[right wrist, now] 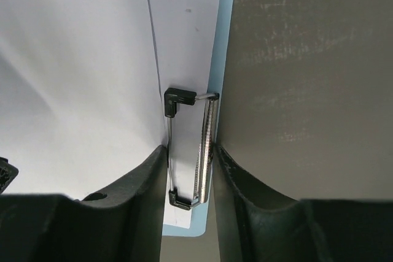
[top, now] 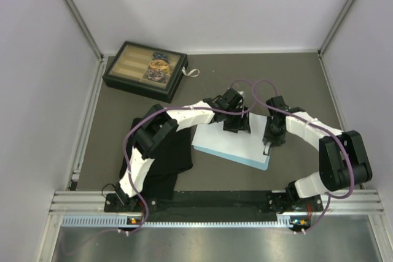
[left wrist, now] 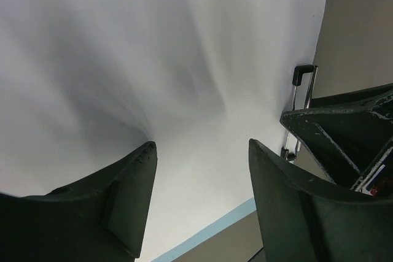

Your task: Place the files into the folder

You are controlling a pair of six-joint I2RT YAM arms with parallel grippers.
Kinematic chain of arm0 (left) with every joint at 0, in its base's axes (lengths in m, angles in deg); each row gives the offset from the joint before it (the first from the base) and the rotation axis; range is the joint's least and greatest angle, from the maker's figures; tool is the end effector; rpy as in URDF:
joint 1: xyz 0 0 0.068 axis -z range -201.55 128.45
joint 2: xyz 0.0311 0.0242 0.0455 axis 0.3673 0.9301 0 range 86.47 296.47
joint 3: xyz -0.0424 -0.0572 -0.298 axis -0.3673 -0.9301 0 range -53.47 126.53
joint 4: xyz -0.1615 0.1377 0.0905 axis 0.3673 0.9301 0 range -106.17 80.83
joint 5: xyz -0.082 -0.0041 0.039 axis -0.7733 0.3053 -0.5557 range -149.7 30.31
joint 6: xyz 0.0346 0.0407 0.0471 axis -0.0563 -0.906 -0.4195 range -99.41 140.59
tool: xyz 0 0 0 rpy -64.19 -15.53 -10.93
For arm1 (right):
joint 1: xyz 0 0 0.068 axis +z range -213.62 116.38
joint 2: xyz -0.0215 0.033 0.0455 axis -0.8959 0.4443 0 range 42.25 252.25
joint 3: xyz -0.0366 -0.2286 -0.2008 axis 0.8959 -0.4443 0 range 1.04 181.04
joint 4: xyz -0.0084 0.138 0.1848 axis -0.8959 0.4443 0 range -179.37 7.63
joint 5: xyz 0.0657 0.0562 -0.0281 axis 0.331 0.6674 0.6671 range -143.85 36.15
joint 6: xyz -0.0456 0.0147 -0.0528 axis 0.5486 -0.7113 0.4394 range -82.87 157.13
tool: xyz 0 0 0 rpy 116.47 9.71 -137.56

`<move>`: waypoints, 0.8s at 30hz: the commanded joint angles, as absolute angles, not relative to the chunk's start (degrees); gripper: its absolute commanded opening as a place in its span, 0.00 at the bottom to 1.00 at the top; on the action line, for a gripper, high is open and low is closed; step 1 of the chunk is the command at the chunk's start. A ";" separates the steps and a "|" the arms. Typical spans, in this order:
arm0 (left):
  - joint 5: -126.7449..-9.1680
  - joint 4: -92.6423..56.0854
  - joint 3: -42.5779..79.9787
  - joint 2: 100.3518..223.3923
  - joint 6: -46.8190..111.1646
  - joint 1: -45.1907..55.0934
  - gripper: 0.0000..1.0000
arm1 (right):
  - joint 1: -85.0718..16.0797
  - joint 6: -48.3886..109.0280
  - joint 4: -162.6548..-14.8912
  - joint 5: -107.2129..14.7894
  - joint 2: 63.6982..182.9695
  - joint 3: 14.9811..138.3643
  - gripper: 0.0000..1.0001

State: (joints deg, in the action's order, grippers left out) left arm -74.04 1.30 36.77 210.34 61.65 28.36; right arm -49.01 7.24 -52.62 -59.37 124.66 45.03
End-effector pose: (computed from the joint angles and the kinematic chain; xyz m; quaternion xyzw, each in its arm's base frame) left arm 0.2968 -0.3752 0.1922 0.1137 0.9296 -0.3180 0.1476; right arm 0.2122 0.0496 0.1969 0.1379 0.9809 0.0047 0.1374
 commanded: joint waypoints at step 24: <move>-67.00 19.65 41.10 199.76 47.77 23.29 0.84 | -48.33 9.44 -55.53 -59.82 132.43 45.25 0.00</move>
State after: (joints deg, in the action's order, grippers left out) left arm -70.77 10.85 38.23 207.00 55.07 27.29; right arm -48.31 8.01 -50.76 -59.94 128.99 48.37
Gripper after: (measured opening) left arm 0.829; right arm 0.251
